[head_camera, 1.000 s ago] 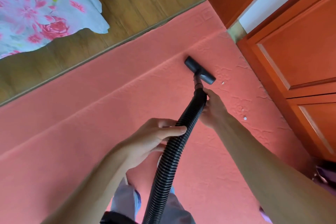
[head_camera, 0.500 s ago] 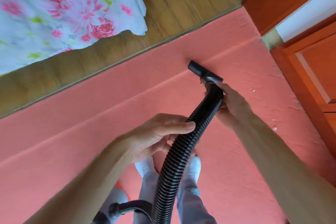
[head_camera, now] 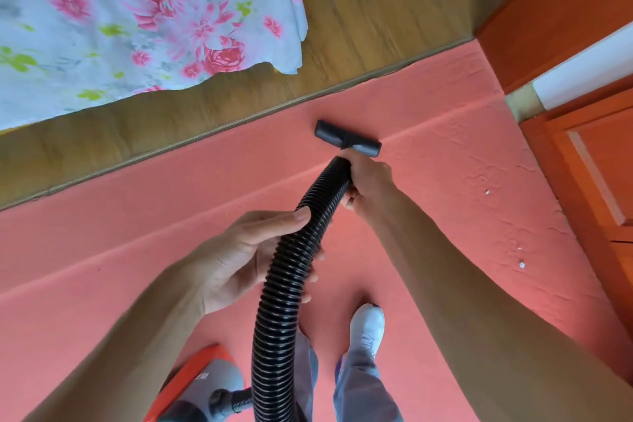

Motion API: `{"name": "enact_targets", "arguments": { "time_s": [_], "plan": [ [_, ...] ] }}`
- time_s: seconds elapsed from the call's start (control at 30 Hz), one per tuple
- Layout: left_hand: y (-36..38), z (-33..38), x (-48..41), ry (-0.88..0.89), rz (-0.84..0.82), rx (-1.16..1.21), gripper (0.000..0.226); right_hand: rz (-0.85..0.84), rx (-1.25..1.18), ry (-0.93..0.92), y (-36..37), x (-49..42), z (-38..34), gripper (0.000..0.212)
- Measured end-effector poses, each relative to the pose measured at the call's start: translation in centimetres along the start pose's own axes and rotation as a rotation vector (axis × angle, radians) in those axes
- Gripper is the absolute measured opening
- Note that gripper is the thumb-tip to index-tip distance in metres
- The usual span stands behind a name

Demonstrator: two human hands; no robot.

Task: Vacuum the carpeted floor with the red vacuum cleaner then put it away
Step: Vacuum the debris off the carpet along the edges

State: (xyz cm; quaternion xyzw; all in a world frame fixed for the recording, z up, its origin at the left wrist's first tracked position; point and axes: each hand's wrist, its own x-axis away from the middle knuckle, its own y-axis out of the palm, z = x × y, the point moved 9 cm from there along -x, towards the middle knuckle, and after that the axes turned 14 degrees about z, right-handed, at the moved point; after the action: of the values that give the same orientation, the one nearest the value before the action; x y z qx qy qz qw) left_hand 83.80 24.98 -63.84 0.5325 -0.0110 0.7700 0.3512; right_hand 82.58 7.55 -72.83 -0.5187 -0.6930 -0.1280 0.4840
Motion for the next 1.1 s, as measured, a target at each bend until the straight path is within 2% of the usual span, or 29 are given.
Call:
{"name": "enact_targets", "arguments": {
  "time_s": [0.07,0.13,0.27,0.33,0.4,0.47,0.57,0.67,0.73,0.8,0.93,1.03,1.1],
  "plan": [
    [-0.3,-0.4,-0.3,-0.024,0.009,0.025,0.054,0.034,0.07,-0.038,0.2,-0.6,-0.1,0.025],
    [-0.4,-0.9,-0.6,-0.056,0.022,0.053,0.053,0.043,0.118,-0.029,0.2,-1.4,0.4,0.032],
    [-1.1,-1.1,-2.2,-0.07,0.177,0.062,0.046,0.056,0.081,0.031,-0.2,-3.2,1.1,0.045],
    [-1.0,-0.5,-2.6,-0.067,0.209,0.031,0.043,0.067,0.059,0.052,-0.3,-3.4,1.0,0.042],
    [-0.9,0.1,-2.5,-0.071,0.169,-0.029,0.042,0.055,0.063,0.071,-0.3,-3.1,1.1,0.034],
    [-1.0,0.4,-1.7,-0.082,0.057,-0.095,0.046,0.018,0.073,0.093,-0.1,-2.1,1.4,0.026],
    [-2.0,0.8,-0.8,-0.109,-0.057,-0.144,0.059,-0.016,0.064,0.1,0.1,-1.4,1.7,0.031],
    [-3.0,1.3,-1.6,-0.09,0.046,-0.18,0.046,0.012,0.032,0.1,0.1,-2.5,1.7,0.044],
    [-2.9,1.7,-2.7,-0.076,0.139,-0.173,0.044,0.048,0.018,0.103,0.3,-3.5,1.4,0.046],
    [-2.1,2.1,-3.5,-0.063,0.163,-0.154,0.046,0.07,0.009,0.103,0.5,-4.1,1.1,0.045],
    [-0.9,2.8,-3.2,-0.058,0.075,-0.174,0.046,0.019,-0.065,0.134,0.4,-3.6,0.8,0.028],
    [-0.8,2.7,-1.7,-0.122,-0.155,-0.221,0.063,-0.061,-0.012,0.171,0.0,-2.0,1.6,0.017],
    [-1.5,2.7,-1.3,-0.142,-0.198,-0.248,0.073,-0.076,0.024,0.179,0.0,-1.4,2.1,0.017]
  ]
}}
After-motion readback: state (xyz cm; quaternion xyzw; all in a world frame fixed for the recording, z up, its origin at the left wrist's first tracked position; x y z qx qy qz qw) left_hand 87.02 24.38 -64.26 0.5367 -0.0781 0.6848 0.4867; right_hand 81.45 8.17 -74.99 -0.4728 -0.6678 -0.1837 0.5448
